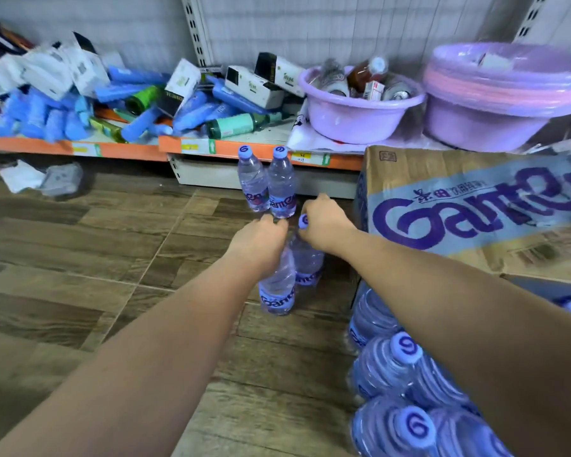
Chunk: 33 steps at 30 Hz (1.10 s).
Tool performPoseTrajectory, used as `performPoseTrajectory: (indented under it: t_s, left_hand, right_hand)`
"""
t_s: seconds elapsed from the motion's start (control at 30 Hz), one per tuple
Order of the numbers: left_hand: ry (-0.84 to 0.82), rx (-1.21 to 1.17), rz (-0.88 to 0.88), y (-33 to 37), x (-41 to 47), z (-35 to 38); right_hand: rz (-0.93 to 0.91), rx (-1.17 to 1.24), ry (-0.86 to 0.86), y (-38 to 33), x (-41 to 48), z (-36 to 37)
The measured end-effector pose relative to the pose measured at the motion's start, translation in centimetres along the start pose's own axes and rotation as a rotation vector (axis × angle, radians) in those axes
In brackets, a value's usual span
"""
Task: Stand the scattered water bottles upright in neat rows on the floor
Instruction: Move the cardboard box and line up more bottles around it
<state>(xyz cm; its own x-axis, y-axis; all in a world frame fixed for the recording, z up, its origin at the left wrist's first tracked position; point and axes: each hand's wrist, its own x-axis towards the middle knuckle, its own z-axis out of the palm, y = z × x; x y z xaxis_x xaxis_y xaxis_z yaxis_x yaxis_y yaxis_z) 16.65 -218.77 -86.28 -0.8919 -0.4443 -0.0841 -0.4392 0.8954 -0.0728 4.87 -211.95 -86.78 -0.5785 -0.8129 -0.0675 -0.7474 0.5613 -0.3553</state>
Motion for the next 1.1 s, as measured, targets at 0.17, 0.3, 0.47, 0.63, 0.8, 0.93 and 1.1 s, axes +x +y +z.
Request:
performPoseTrajectory:
  t_s: [0.17,0.3,0.47,0.63,0.8,0.93,1.1]
  left_hand:
    - [-0.008,0.098,-0.002,-0.3,-3.8,-2.5]
    - [0.003,-0.029,-0.011,-0.1,-6.4,-6.5]
    - [0.1,-0.03,0.03,2.3,-7.6,-13.6]
    - [0.232,-0.052,0.059,5.5,-8.0,-20.6]
    - [0.276,-0.169,0.198,10.4,-9.3,-26.0]
    - [0.197,-0.184,0.297,14.4,-9.6,-27.5]
    - [0.012,-0.211,0.406,20.0,-9.7,-27.5]
  right_hand:
    - [-0.033,-0.011,-0.033,-1.4,-4.3,-1.8]
    - [-0.064,-0.058,0.022,-2.6,-7.2,-6.3]
    - [-0.064,-0.05,0.15,-3.9,-11.1,-14.2]
    - [-0.067,-0.051,0.306,-3.7,-15.0,-22.7]
    - [0.034,-0.021,0.26,-1.5,-20.0,-30.2]
    - [0.092,-0.125,0.18,1.0,-23.6,-33.2]
    - [0.196,-0.156,-0.027,5.3,-26.6,-33.0]
